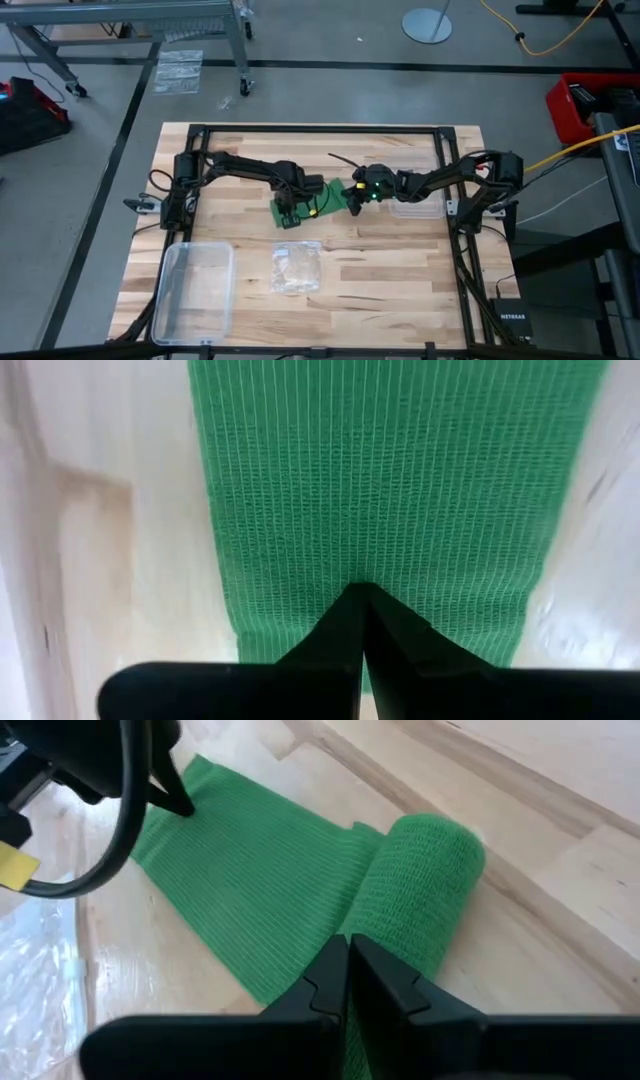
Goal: Roll bandage
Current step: Roll the bandage
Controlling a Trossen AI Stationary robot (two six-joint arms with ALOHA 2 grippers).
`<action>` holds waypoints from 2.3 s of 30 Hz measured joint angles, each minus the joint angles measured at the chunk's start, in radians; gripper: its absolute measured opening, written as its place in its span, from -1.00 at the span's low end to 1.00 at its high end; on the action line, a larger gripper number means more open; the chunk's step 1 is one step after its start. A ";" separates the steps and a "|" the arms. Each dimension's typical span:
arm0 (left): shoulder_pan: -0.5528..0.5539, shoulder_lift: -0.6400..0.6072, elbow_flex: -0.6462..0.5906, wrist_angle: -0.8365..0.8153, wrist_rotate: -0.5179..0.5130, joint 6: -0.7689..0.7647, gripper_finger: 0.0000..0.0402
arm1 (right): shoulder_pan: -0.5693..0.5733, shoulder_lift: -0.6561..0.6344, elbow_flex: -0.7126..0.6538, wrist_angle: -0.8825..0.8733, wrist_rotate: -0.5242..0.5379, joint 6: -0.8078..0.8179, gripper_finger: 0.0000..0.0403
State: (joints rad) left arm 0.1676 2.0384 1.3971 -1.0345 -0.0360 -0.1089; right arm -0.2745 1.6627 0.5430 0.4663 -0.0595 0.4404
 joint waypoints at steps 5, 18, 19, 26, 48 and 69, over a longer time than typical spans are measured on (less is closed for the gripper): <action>-0.015 0.002 -0.003 -0.069 0.000 -0.007 -1.00 | 0.000 0.001 -0.002 0.006 0.008 0.000 -0.88; -0.044 0.003 -0.026 -0.125 0.003 -0.007 -1.00 | 0.000 0.003 -0.003 0.006 0.016 0.000 -0.88; -0.044 0.000 -0.042 -0.121 0.003 -0.007 -1.00 | 0.000 0.003 -0.003 0.006 0.017 0.000 -0.88; -0.044 -0.007 -0.182 -0.162 0.000 -0.042 -1.00 | -0.001 0.004 -0.004 0.003 0.021 0.000 -0.88; -0.063 -0.319 -0.177 0.048 -0.119 -0.152 -1.00 | -0.001 0.004 -0.005 0.009 0.024 0.000 -0.88; -0.148 -0.328 -0.239 0.134 -0.117 -0.225 -1.00 | -0.002 0.006 -0.008 0.094 -0.007 0.000 -0.88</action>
State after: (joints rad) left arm 0.0197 1.7100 1.1582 -0.9004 -0.1526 -0.3336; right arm -0.2764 1.6691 0.5346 0.5603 -0.0663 0.4404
